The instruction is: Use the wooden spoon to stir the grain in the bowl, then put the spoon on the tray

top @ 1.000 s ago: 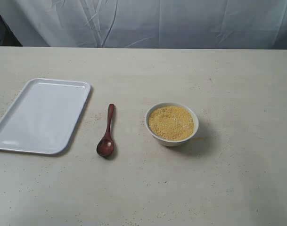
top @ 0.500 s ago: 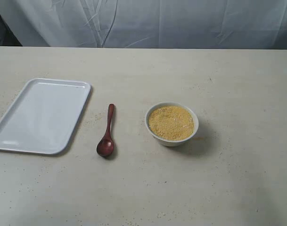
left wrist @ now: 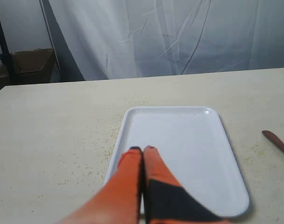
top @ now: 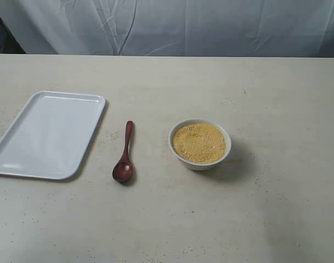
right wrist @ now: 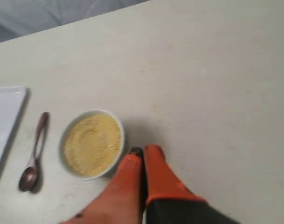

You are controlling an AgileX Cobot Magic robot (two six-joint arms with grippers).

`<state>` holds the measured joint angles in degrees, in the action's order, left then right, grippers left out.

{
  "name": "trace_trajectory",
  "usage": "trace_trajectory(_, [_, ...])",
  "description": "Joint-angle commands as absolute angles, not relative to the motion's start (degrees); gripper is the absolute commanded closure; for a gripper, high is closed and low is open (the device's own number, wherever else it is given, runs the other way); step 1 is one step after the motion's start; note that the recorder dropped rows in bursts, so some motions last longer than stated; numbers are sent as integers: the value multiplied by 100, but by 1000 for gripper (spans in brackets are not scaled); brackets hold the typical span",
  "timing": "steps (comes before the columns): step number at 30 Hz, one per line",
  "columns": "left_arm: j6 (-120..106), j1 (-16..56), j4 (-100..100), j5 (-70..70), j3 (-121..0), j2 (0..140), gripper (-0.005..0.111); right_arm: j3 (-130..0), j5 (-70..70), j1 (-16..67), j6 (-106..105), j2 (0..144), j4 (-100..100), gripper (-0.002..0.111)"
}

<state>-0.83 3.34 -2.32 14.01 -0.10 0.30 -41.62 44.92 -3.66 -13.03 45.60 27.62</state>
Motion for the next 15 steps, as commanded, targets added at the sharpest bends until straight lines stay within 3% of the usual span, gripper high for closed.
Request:
trace_trajectory(1, [-60,357,-240,1329,0,0,107,-4498,4741,-29,-2150,5192,3379,109])
trace_trajectory(6, [-60,357,-240,1329,0,0,107,-4498,4415,870,-2100,6182,3281,109])
trace_trajectory(8, [-60,357,-240,1329,0,0,107,-4654,3959,1619,-1895,6990,3113,109])
trace_trajectory(12, [-60,357,-240,1329,0,0,107,-6040,3885,3166,-1020,8939,2395,109])
trace_trajectory(15, [-60,357,-240,1329,0,0,107,-7890,4491,4096,-72,10698,1302,109])
